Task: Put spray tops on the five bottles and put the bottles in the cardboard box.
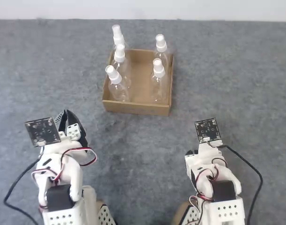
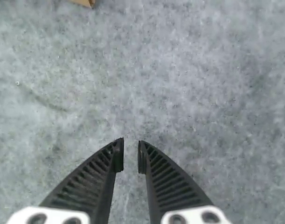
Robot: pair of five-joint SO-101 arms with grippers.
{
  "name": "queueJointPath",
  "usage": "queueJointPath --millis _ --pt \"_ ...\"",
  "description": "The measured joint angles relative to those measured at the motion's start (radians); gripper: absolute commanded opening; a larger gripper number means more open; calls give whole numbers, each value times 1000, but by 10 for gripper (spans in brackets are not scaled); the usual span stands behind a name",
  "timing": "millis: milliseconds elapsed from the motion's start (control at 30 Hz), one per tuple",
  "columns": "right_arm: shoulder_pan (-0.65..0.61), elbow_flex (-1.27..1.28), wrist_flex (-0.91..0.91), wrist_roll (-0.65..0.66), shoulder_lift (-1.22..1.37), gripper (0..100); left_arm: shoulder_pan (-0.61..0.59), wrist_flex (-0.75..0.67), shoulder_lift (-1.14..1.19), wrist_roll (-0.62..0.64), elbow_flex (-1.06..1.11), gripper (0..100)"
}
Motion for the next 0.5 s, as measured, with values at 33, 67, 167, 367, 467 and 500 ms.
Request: queueJointPath --millis 33,67,167,367,467,500 --pt "0 0 0 0 0 10 0 0 0 0 0 88" --pt "0 0 0 0 0 10 0 0 0 -2 0 103" --pt "0 0 0 0 0 10 0 0 0 -3 0 120" --pt "0 0 0 0 0 10 0 0 0 -3 0 123" --pt "0 0 0 0 0 10 0 0 0 -3 0 123" --pt "0 0 0 0 0 10 0 0 0 -3 0 123"
